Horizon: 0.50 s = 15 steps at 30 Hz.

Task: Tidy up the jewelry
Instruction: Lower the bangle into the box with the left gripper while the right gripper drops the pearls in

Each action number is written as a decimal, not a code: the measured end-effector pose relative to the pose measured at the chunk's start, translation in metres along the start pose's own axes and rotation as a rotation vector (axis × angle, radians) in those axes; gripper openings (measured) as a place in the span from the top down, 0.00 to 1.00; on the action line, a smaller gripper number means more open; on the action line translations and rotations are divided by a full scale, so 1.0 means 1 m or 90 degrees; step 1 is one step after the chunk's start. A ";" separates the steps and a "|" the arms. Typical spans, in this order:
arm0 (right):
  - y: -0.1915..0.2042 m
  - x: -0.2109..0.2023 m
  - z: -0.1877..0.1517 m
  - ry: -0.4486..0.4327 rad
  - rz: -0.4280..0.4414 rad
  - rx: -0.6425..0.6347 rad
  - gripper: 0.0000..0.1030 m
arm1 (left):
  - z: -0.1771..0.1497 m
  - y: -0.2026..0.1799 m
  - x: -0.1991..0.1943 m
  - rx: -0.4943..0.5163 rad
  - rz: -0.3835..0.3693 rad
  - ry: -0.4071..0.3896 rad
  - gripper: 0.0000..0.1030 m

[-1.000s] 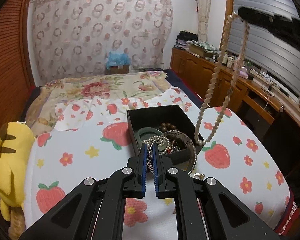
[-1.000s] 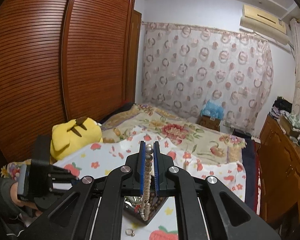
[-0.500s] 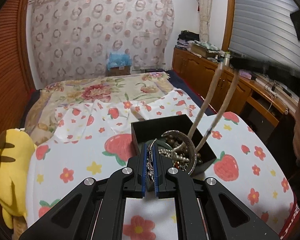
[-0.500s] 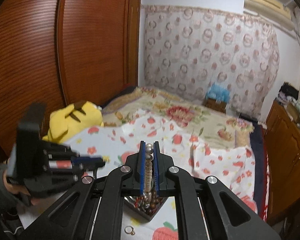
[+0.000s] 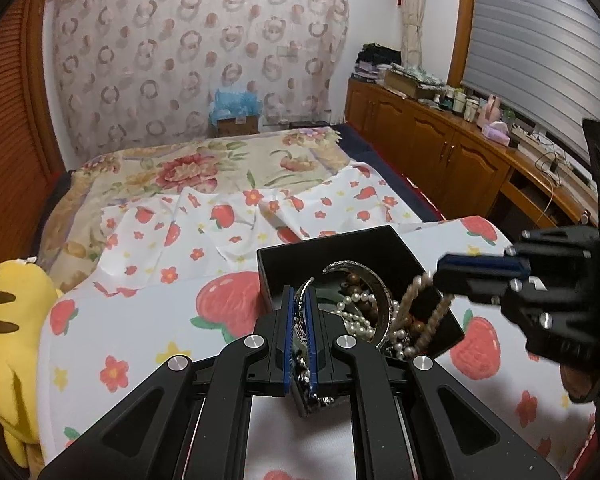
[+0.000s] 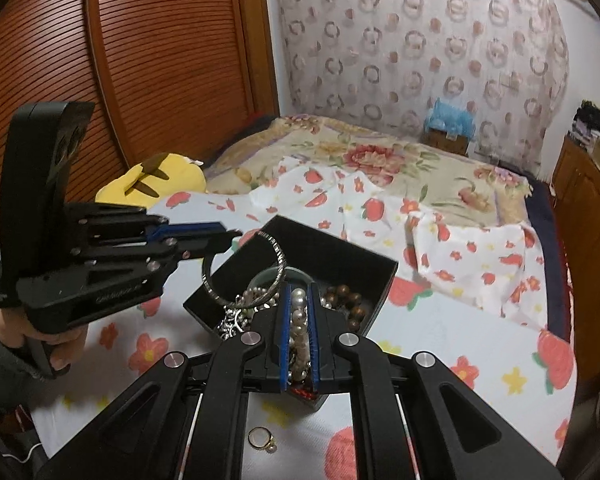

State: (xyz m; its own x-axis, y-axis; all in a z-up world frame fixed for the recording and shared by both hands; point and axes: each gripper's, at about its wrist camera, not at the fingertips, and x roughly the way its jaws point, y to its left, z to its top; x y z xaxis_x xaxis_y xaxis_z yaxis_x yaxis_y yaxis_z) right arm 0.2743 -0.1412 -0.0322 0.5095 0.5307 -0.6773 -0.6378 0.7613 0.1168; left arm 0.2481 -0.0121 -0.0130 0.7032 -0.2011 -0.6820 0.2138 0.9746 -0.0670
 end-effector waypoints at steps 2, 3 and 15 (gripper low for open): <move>-0.001 0.001 -0.002 -0.001 0.001 0.005 0.90 | 0.001 0.000 0.005 0.001 -0.003 0.005 0.95; -0.004 -0.001 -0.003 -0.003 0.001 0.009 0.89 | 0.001 -0.001 0.008 0.003 -0.004 0.008 0.95; -0.011 -0.017 -0.033 0.002 -0.019 0.027 0.87 | 0.005 -0.016 0.023 0.026 -0.011 0.024 0.94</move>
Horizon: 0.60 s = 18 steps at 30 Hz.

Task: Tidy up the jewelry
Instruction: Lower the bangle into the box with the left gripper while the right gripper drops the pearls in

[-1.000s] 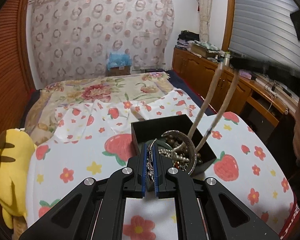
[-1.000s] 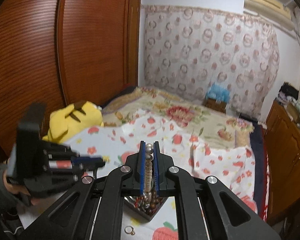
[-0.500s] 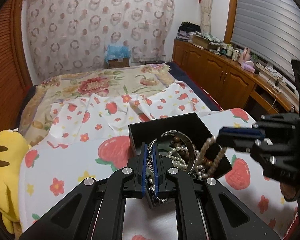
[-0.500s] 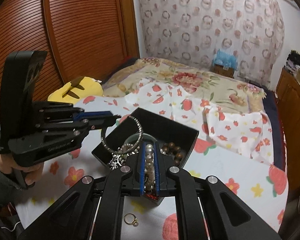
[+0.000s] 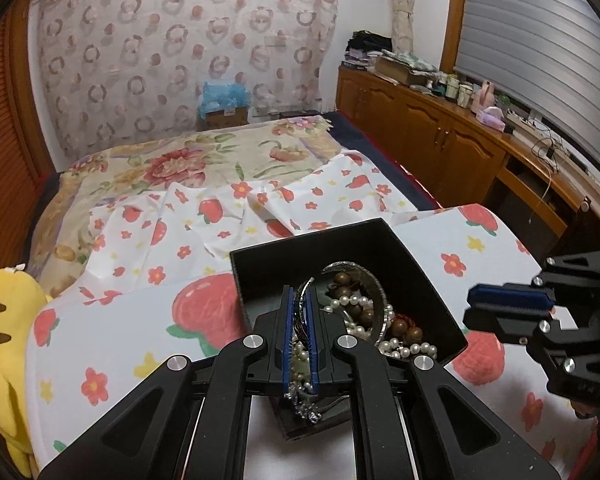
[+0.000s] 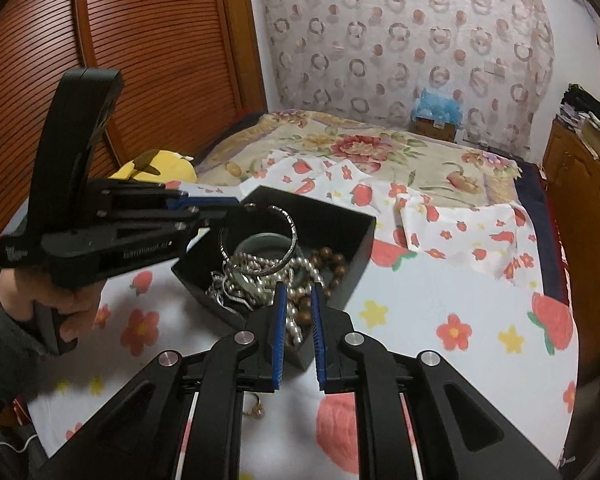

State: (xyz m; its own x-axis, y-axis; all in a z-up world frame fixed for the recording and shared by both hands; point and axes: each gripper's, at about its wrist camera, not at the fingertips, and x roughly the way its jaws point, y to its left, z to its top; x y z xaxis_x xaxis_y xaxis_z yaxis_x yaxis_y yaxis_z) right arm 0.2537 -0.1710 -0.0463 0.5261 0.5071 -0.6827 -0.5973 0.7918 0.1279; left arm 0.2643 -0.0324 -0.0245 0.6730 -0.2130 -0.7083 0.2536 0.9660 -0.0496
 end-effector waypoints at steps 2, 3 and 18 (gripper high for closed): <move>0.000 -0.003 -0.006 0.001 -0.002 0.002 0.87 | 0.000 -0.003 0.001 0.004 0.000 0.002 0.93; -0.002 -0.004 -0.008 0.001 -0.002 0.004 0.87 | 0.001 -0.003 0.002 0.005 0.000 0.002 0.93; 0.007 -0.019 -0.040 0.013 -0.007 0.007 0.79 | -0.003 -0.006 -0.024 0.005 0.010 -0.030 0.75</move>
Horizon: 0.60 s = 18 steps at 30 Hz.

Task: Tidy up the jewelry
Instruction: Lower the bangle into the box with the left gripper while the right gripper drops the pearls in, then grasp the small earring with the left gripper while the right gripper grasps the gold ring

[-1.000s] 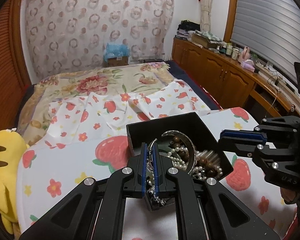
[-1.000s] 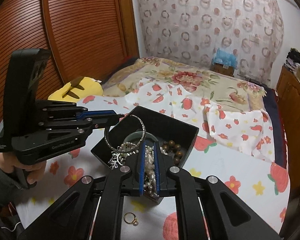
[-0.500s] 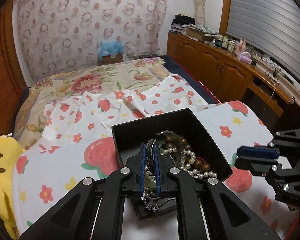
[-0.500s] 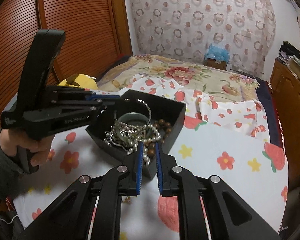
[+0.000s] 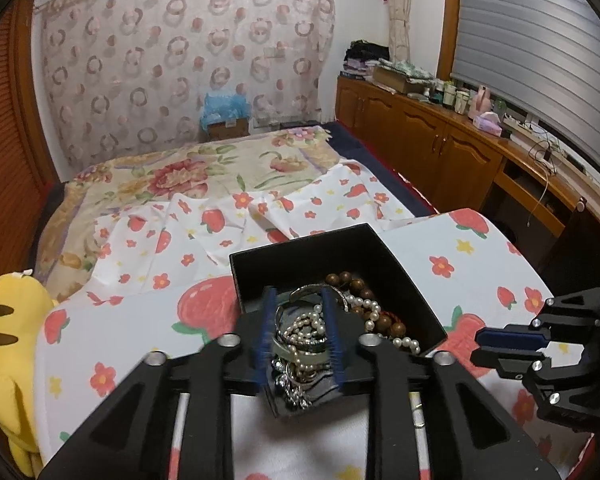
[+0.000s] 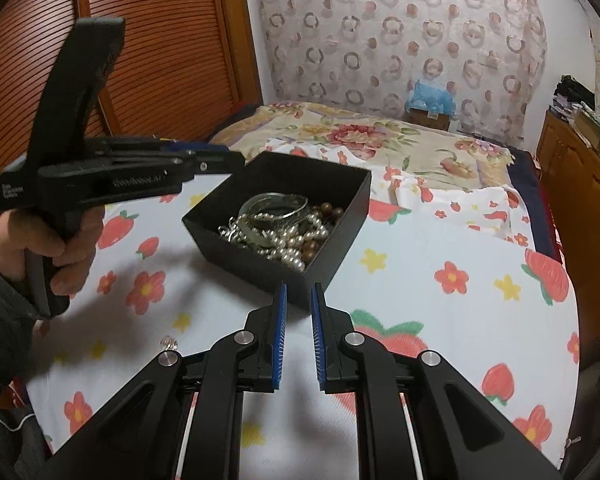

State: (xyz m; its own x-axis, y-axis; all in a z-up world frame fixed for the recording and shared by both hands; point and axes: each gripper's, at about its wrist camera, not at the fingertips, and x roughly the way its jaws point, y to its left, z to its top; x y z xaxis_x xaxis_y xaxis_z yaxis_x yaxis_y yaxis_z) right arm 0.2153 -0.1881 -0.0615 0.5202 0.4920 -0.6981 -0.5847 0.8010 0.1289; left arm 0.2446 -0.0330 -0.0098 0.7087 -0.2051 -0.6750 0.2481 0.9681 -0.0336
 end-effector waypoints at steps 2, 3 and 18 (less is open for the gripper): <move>0.005 0.000 -0.005 0.002 -0.003 -0.008 0.68 | -0.003 -0.001 -0.005 0.003 0.002 -0.003 0.69; 0.007 0.001 -0.008 0.003 -0.005 -0.012 0.67 | -0.004 -0.002 -0.007 0.005 0.005 -0.006 0.68; 0.011 0.022 -0.025 0.048 0.004 -0.022 0.65 | -0.029 0.010 -0.021 -0.014 0.026 0.007 0.38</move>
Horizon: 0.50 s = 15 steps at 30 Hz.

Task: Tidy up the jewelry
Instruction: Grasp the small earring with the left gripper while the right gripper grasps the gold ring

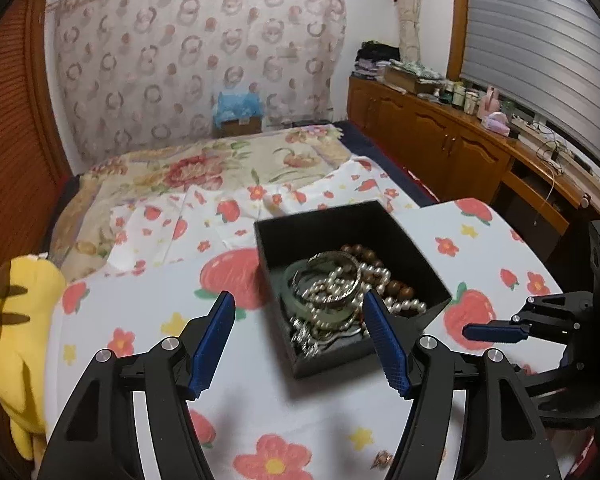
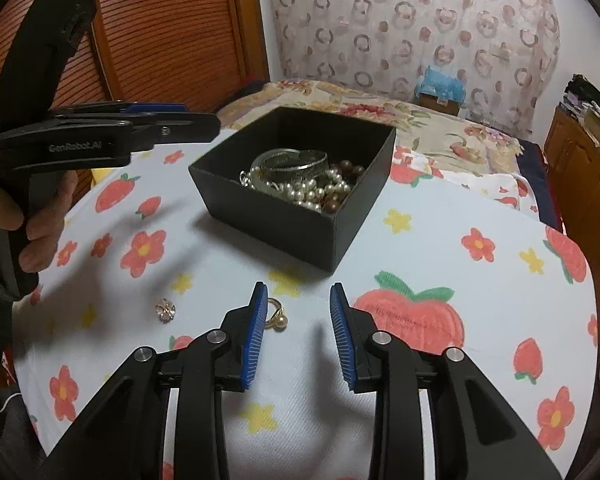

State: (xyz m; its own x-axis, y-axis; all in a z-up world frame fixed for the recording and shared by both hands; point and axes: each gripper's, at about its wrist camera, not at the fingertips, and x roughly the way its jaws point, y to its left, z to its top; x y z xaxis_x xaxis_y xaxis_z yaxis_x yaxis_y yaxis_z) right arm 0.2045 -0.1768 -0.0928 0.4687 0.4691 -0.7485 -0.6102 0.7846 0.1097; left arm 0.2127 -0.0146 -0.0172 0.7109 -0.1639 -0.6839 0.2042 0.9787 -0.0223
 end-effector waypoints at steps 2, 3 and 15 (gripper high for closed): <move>0.001 0.004 -0.002 0.006 0.005 -0.003 0.64 | -0.005 0.004 -0.002 -0.003 0.001 0.006 0.38; 0.002 0.005 -0.002 0.008 0.006 -0.004 0.64 | -0.007 0.004 -0.002 -0.004 0.001 0.009 0.38; 0.020 0.023 -0.004 0.048 0.012 -0.060 0.64 | -0.049 0.008 -0.025 -0.010 0.002 0.015 0.07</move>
State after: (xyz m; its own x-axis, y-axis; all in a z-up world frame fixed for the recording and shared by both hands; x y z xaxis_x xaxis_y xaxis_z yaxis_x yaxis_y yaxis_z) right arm 0.2004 -0.1526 -0.1103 0.4101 0.4486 -0.7941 -0.6769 0.7332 0.0646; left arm 0.1638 0.0034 -0.0356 0.6957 -0.1587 -0.7006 0.1915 0.9810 -0.0321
